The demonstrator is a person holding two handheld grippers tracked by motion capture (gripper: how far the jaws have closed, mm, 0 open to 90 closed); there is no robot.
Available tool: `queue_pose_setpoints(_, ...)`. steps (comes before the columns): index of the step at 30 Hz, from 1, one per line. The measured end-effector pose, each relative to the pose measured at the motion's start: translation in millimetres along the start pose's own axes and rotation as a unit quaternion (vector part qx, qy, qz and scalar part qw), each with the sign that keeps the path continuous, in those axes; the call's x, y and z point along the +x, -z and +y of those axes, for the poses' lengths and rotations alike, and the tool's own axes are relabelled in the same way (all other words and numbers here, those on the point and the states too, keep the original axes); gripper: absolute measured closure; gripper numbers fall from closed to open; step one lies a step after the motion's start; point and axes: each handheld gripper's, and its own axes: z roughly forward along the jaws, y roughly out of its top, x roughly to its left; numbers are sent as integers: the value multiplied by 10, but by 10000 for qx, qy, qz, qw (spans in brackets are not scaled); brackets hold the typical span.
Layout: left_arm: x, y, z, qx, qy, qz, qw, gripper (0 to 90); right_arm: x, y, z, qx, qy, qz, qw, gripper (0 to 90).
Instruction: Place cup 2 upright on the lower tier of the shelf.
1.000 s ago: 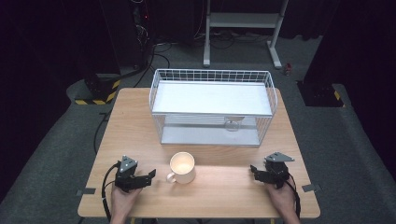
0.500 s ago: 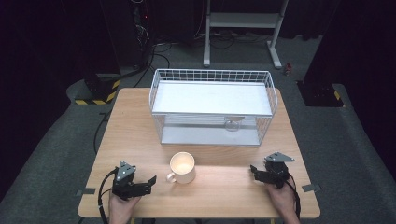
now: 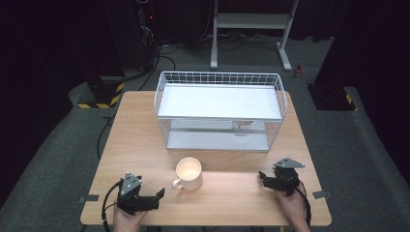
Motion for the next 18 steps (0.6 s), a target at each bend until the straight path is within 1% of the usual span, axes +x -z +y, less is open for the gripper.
queue_pose_setpoints(1,0,0,0,0,0,0,10000,0,0,0,0,0,0,0,10000,248)
queue_pose_setpoints(3,-45,-9,-8,30,-76,-68,9999,0,1,1,0,4,-6,-2,10000,248)
queue_pose_setpoints(7,-135,-52,2,83,-163,-210,9996,0,4,2,1,10,-23,-5,10000,248)
queue_pose_setpoints(9,-191,-98,15,104,-234,-233,9994,0,7,3,0,13,-32,-5,10000,249)
queue_pose_setpoints(10,-191,-98,15,104,-234,-233,9994,0,7,3,0,13,-32,-5,10000,249)
queue_pose_setpoints(12,-241,-152,25,138,-258,-289,9992,0,7,3,0,13,-34,-4,10000,248)
queue_pose_setpoints(18,-328,-292,58,214,-330,-425,9983,0,9,3,0,14,-29,10,10000,248)
